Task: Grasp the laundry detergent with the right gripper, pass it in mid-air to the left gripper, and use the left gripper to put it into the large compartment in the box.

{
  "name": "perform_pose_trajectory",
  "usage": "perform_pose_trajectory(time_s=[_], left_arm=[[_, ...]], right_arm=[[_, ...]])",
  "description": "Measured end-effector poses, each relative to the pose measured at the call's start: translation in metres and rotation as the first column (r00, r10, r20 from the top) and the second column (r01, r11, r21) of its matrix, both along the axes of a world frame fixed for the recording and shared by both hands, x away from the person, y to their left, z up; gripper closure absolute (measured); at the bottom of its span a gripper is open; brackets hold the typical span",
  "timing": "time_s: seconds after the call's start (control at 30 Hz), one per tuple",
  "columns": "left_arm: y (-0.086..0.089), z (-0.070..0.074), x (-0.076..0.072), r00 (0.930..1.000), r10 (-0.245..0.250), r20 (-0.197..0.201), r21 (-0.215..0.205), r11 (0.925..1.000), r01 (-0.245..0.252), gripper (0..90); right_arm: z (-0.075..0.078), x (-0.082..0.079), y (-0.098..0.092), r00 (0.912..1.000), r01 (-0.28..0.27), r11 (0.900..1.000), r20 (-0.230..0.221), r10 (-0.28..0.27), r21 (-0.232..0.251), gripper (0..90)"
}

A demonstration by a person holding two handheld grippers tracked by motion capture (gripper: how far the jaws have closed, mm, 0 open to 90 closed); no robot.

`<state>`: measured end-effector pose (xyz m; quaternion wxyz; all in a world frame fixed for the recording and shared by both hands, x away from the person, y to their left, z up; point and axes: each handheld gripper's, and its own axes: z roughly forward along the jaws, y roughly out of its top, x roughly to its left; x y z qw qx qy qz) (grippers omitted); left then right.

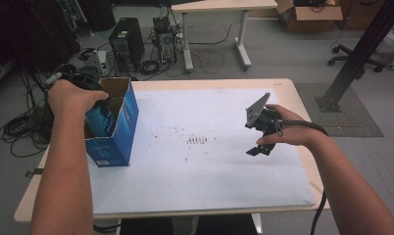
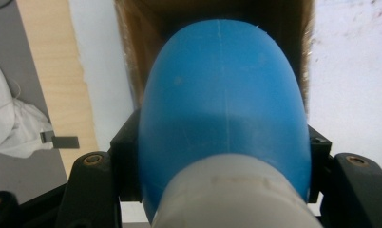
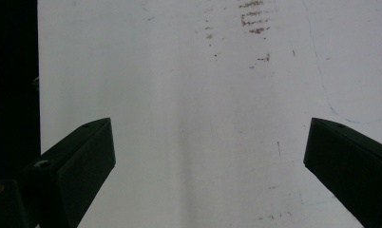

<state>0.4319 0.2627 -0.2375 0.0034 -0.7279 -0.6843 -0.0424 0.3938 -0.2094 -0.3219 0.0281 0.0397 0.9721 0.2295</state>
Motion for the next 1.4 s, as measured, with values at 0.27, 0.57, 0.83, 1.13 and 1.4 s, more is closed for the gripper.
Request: perform_pose_trajectory(time_s=[0.27,0.57,0.83,1.13,1.4], left_arm=[[0.000,-0.020,0.002,0.9998,-0.009,-0.017,-0.004,0.9999,0.009,38.5],[0.002,-0.039,0.004,0.9993,-0.009,-0.036,-0.001,1.0000,0.009,38.6],[0.002,-0.048,0.005,0.9989,-0.009,-0.046,0.004,1.0000,0.009,38.6],[0.002,-0.052,0.006,0.9988,-0.011,-0.049,0.003,0.9999,0.011,38.5],[0.005,-0.052,0.005,0.9989,-0.011,-0.046,-0.005,0.9999,0.010,38.5]], right_arm=[[-0.004,0.000,0.001,0.9998,-0.011,1.000,-0.016,0.010,-0.004,3.2],[-0.004,0.001,0.000,0.9998,-0.003,1.000,-0.018,0.003,-0.008,3.3],[-0.006,0.001,0.000,0.9998,-0.002,1.000,-0.020,0.002,-0.011,3.3],[-0.007,0.001,0.001,0.9998,-0.006,1.000,-0.021,0.005,-0.015,3.3],[-0.006,0.001,0.002,0.9998,-0.006,1.000,-0.020,0.006,-0.011,3.3]])
